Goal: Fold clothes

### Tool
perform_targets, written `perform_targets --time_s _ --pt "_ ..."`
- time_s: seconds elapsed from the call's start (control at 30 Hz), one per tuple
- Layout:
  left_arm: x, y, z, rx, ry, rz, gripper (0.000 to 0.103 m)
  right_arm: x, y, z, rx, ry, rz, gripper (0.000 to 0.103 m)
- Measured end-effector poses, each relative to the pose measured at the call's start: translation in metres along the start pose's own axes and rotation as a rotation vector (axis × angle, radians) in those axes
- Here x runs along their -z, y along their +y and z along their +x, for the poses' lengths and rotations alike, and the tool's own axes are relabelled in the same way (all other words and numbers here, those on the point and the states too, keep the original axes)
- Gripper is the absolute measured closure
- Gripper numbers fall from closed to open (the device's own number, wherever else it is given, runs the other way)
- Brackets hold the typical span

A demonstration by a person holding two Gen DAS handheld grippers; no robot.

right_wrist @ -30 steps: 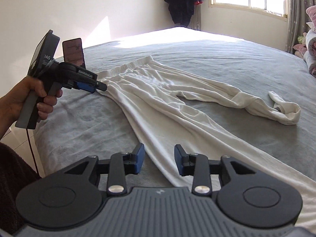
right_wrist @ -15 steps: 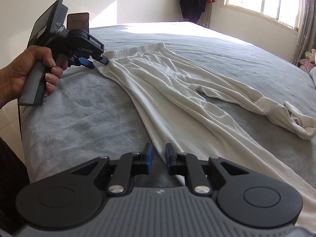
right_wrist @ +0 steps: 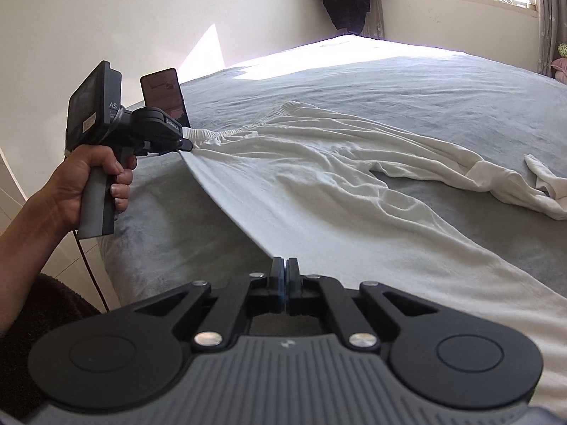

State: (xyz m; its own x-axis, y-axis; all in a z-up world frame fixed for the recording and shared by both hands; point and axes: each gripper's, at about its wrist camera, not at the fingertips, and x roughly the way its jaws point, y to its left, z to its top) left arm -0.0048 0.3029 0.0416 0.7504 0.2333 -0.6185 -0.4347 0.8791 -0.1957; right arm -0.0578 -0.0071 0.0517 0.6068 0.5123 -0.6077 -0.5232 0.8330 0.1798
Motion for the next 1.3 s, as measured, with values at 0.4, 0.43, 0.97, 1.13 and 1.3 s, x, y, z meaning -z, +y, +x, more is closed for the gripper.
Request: perform_targets --time_s 0.4,0.43,0.97,1.13,1.3 --pt "0.001 -0.001 0.006 -0.048 0.04 0.011 0.082 0.012 0.007 0.024 -0.012 0.121 -0.001 0.09" --pt "-0.001 -0.003 0.002 -0.045 0.023 0.012 0.079 0.01 0.006 0.023 -0.026 0.118 0.005 0.088" --pt "-0.061 -0.092 0.061 0.234 0.079 0.39 0.047 -0.088 -0.093 0.035 0.119 0.03 0.054 0.071" --pt "-0.079 -0.103 0.111 0.243 0.104 0.413 0.049 -0.118 -0.144 0.056 0.174 0.044 0.135 0.071" --pt "-0.089 -0.107 0.147 0.252 0.142 0.359 0.051 -0.14 -0.187 0.082 0.217 0.082 0.196 0.071"
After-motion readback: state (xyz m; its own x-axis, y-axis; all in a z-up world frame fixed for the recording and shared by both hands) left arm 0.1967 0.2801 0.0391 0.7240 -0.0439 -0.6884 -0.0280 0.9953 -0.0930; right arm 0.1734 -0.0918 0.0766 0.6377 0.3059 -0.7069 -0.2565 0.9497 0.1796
